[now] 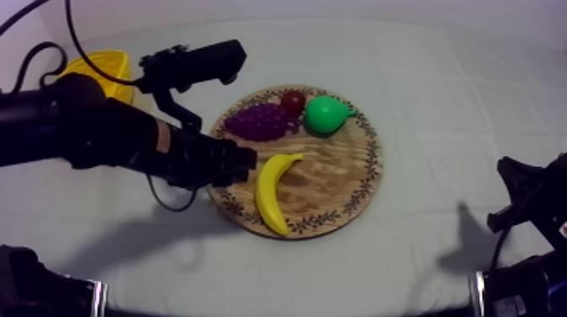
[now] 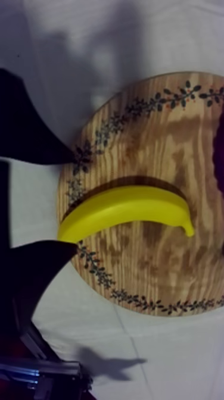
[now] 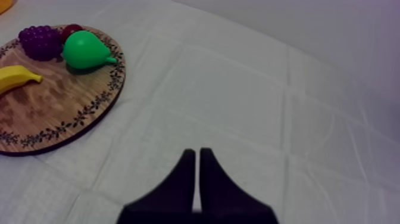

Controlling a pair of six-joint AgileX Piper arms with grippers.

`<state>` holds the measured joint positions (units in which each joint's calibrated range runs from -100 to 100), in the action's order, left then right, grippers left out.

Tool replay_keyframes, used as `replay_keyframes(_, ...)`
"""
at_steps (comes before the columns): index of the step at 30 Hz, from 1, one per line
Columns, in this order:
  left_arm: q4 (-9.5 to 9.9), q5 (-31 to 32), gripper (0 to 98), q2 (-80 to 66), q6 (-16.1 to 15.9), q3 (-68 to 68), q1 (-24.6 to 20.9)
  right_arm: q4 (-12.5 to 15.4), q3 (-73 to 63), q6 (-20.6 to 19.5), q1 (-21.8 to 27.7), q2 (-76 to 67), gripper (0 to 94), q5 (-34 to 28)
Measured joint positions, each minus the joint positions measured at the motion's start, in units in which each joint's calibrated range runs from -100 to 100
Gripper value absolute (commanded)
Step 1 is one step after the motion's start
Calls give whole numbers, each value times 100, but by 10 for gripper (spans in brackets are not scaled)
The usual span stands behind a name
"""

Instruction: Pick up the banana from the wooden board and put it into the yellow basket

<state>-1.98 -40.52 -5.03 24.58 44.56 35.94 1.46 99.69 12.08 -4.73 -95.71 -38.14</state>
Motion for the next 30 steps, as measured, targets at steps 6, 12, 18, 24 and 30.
replay_keyframes(6, -519, -19, 481, 732, -374, -337, -30, 0, 0, 3, 0, 0, 5, 0)
replay_keyframes(12, -836, -73, 466, 1500, -587, -785, 16, 0, 0, 7, 0, 0, 5, 0)
replay_keyframes(18, -946, -637, 451, 2323, -632, -1488, -57, 0, 0, 7, 0, 0, 5, 0)
replay_keyframes(24, -969, -1398, 416, 3006, -686, -2415, -115, 0, 0, 7, 0, 0, 5, 0)
replay_keyframes(30, -984, -1680, 300, 3354, -649, -2760, -164, 0, 0, 7, 0, 0, 5, 0)
